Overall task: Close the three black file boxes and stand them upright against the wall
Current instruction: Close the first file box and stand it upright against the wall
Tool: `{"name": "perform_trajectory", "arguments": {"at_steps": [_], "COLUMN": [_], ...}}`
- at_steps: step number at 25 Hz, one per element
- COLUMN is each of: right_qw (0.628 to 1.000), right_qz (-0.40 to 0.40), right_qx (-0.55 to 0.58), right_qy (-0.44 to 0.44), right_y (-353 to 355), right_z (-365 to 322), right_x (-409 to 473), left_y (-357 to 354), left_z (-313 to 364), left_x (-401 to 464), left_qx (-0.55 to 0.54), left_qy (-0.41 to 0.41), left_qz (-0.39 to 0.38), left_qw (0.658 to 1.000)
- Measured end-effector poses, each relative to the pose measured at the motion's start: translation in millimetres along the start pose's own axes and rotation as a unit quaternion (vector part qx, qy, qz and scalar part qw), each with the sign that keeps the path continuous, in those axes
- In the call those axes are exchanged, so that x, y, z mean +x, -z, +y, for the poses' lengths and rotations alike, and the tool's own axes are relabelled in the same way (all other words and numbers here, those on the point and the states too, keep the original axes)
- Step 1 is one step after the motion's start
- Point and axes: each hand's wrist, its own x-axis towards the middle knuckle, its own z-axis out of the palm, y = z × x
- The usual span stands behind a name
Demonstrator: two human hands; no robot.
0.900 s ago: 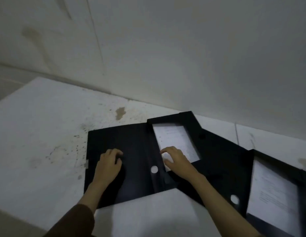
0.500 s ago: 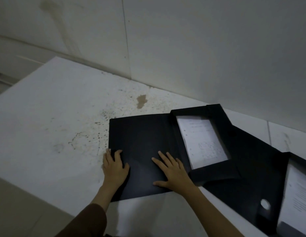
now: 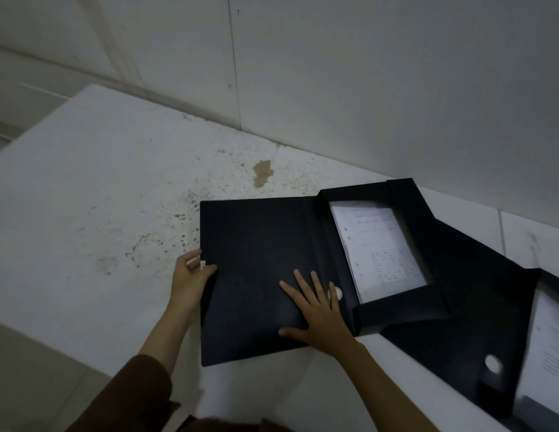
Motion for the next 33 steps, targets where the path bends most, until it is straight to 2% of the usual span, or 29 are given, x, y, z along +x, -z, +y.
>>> {"name": "perform_trajectory", "arguments": {"at_steps": [3,5,8,11,13,15,18,22,25,28,30,33], "right_qw": [0.984,0.942,0.896,0.897,0.928,0.956,0.969,0.957,0.936,0.911,0.900,0.872], "right_qz": [-0.004,0.026,0.066,0.073,0.080,0.085,0.103,0.165,0.203,0.203,0.196,0.230], "right_qx": [0.172,0.332,0.439,0.428,0.356,0.278,0.218,0.175,0.193,0.266,0.288,0.350], "right_qy": [-0.040,-0.053,0.004,0.081,0.079,0.028,-0.049,-0.160,-0.213,-0.241,-0.262,-0.252], "right_y": [25.8,58.4,117.2,170.4,200.0,222.2,242.3,242.4,215.2,177.5,156.8,134.6], "right_z": [-19.2,-37.9,-67.7,-87.6,-80.9,-57.3,-5.5,77.1,126.0,154.0,161.1,149.9], "right_x": [3.5,2.4,-8.2,-24.9,-37.2,-50.8,-65.9,-64.7,-63.0,-65.1,-63.6,-54.0], "left_y": [9.1,7.2,-11.8,-46.8,-75.5,-103.0,-140.7,-180.0,-194.6,-200.1,-198.7,-190.4], "left_z": [25.6,48.4,80.2,98.4,100.8,96.8,77.6,34.4,11.2,-0.3,-4.1,-9.2], "left_x": [-14.5,-28.8,-51.0,-69.9,-76.1,-76.5,-69.5,-52.1,-41.7,-37.0,-34.2,-28.0], "left_qx": [-0.010,-0.005,-0.025,0.009,0.054,0.104,0.216,0.393,0.508,0.544,0.546,0.552], "left_qy": [-0.073,-0.137,-0.205,-0.250,-0.272,-0.301,-0.358,-0.374,-0.366,-0.377,-0.373,-0.363], "left_qz": [-0.062,-0.095,-0.185,-0.296,-0.332,-0.359,-0.410,-0.444,-0.424,-0.396,-0.380,-0.335], "left_qw": [0.995,0.986,0.961,0.922,0.902,0.877,0.811,0.713,0.655,0.636,0.647,0.672]}}
